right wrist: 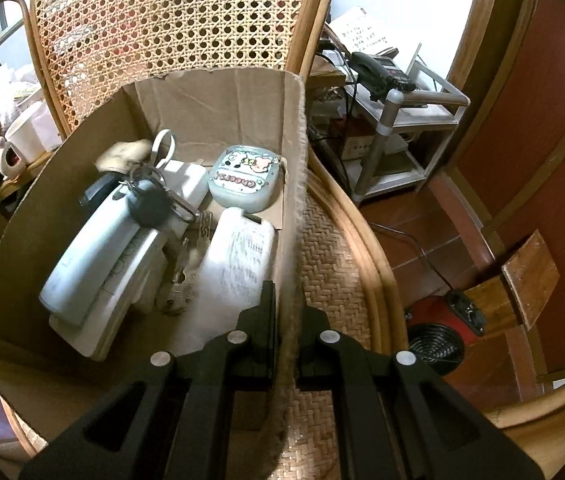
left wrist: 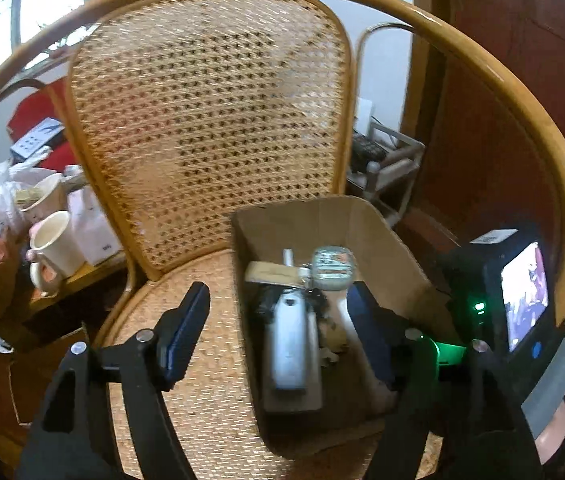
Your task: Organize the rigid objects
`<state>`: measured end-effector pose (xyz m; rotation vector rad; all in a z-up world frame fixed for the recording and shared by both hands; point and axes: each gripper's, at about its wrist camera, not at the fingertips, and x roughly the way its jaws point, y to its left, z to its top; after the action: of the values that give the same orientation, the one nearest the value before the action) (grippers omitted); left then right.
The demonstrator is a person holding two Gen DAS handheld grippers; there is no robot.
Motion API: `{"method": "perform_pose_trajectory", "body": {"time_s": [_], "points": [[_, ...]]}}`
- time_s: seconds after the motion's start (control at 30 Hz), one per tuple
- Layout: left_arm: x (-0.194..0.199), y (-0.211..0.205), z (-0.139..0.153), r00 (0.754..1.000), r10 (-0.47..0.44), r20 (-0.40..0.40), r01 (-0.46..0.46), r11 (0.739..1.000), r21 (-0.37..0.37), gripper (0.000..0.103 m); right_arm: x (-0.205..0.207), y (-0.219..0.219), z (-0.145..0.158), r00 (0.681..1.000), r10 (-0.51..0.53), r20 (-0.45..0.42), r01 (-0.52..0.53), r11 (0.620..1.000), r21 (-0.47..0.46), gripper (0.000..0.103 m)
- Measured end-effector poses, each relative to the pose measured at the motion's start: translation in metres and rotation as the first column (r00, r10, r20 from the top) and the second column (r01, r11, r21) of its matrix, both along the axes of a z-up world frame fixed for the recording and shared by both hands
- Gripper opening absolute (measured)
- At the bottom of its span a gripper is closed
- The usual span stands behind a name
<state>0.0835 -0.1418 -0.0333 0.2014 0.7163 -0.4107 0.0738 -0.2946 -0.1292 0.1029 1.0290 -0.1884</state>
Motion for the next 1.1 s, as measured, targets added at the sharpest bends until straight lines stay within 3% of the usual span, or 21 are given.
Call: {"method": "perform_pose_trajectory", "body": {"time_s": [0.1,0.33,0.5,0.57,0.67,0.93,1.1], "points": [[0.0,0.012,0.003,0.999,0.045,0.021,-0.046,0.999,0.016,0.085,0.0,0.0,0.0,1.0,-0.001,-0.001,0.001,1.0,-0.004,0.008],[-0.005,0.044,0.015,0.992,0.106,0.065,-0.106,0.994,0.004,0.096,-0.001,0.002,0.004,1.0,0.013,-0.006,-0.013,1.0,0.005,0.008],[-0.015,0.071,0.029,0.984,0.146,0.104,-0.143,0.989,-0.037,0.102,-0.01,0.006,0.022,0.999,0.019,0.051,-0.019,1.0,-0.004,0.009],[-0.022,0.081,0.034,0.973,0.174,0.15,-0.169,0.985,-0.044,0.103,-0.017,0.008,0.031,0.997,0.026,0.079,-0.027,1.0,0.005,0.025],[-0.034,0.094,0.04,0.961,0.196,0.198,-0.19,0.981,-0.046,0.103,-0.027,0.01,0.046,0.991,0.028,0.134,-0.029,1.0,0.005,0.058],[-0.055,0.111,0.046,0.953,0.194,0.232,-0.186,0.981,-0.054,0.103,-0.064,0.015,0.089,0.952,0.02,0.307,-0.013,1.0,-0.024,0.098],[-0.069,0.118,0.05,0.946,0.204,0.251,-0.187,0.978,-0.089,0.103,-0.089,0.024,0.11,0.92,0.021,0.391,-0.004,0.999,-0.044,0.103]]}}
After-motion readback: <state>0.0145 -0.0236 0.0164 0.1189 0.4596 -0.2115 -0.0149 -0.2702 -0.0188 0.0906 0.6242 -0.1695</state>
